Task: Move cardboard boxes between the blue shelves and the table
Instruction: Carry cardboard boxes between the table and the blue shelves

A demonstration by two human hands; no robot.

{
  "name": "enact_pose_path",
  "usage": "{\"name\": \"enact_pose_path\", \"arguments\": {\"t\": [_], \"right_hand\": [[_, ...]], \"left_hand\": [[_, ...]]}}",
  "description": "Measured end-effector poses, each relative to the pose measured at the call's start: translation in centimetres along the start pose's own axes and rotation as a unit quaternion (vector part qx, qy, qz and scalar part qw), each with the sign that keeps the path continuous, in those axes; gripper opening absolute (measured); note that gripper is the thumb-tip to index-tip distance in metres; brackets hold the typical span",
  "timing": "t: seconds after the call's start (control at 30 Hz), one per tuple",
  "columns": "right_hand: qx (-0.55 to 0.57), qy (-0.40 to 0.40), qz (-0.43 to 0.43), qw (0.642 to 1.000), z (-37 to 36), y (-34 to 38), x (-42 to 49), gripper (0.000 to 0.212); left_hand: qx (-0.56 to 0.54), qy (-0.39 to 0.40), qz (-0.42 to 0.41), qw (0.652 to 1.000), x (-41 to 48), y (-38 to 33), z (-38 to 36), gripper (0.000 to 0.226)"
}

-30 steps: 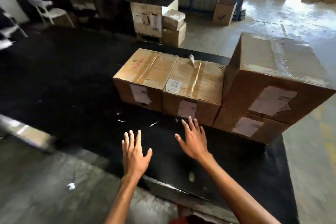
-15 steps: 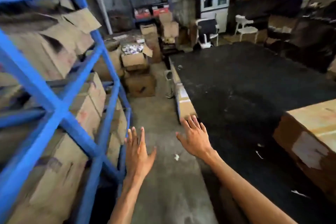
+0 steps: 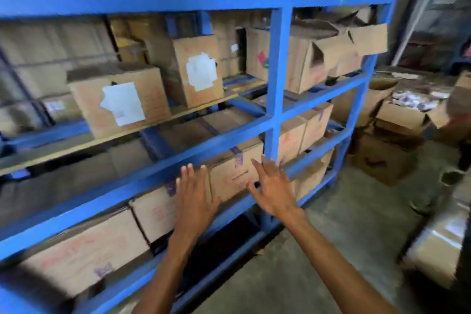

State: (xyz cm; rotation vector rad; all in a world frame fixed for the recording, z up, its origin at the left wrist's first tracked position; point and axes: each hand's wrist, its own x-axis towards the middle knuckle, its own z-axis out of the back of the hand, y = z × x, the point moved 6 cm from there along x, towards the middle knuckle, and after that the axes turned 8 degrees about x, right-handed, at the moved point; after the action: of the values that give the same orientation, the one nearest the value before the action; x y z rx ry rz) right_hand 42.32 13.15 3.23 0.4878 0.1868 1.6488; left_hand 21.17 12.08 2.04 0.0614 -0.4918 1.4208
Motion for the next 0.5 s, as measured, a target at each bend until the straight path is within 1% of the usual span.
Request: {"name": "enact_pose_path", "arguments": {"t": [0.13, 0.23, 0.4, 0.5], "right_hand": [[0.043, 0.031, 0.105, 0.993, -1.6, 7.5, 2.9, 0.069], [0.046, 0.040, 0.162, 0.985, -2.6, 12.7, 5.4, 0.069], [0.073, 0.071, 0.202, 0.974, -4.3, 19.3, 10.6, 0.070], [0.093, 0.064, 0.213, 0.970, -5.1, 21.6, 14.9, 0.071]], "left_hand": [[0.005, -0.035, 0.095, 0.995, -2.1, 6.2, 4.1, 0.089], [-0.007, -0.065, 0.150, 0.987, -2.8, 10.2, 6.7, 0.087], [-0.038, -0.100, 0.216, 0.970, -1.5, 16.5, 9.2, 0.085], [-0.042, -0.111, 0.239, 0.964, 1.2, 19.9, 9.8, 0.084]]}}
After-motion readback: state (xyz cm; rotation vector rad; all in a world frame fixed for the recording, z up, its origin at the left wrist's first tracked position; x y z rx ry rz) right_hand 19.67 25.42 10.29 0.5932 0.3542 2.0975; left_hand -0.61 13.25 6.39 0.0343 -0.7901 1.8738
